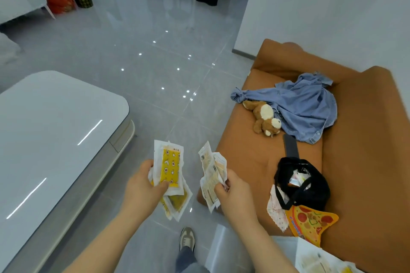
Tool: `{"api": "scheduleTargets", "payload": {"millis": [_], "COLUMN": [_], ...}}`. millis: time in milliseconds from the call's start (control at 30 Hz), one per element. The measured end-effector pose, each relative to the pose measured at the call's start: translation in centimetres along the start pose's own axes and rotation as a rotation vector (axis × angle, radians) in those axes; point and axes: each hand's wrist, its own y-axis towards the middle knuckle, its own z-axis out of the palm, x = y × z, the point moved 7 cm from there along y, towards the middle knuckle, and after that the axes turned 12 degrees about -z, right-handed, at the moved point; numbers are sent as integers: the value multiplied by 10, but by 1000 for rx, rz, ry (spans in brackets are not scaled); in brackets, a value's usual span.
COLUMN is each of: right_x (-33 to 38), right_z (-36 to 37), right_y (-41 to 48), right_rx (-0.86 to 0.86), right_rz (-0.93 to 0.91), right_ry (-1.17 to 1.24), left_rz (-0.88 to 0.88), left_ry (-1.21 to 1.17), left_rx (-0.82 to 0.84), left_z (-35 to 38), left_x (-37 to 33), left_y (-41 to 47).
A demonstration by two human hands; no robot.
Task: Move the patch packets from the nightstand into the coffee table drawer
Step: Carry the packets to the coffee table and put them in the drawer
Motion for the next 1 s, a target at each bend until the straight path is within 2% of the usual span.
{"api": "scheduleTargets", "payload": {"millis": [267, 533, 767, 1000], "right_x": [30, 68, 109, 133], "right_z": [9, 55, 92, 106], "right_y": [120, 243, 344, 434], "right_rx": [78, 125, 121, 129], "right_rz": [-46, -75, -46, -55], "right_ry": [11, -32, -20, -41], "left_rz": [-12, -42, -24, -27], "left_ry": [-85, -150, -95, -95], "left_rx": [-41, -60, -41, -40], "left_z": [-31, -85, -141, -164], "left_x": [-51, -86, -128, -169], "left_y": [80, 187, 286, 369]}}
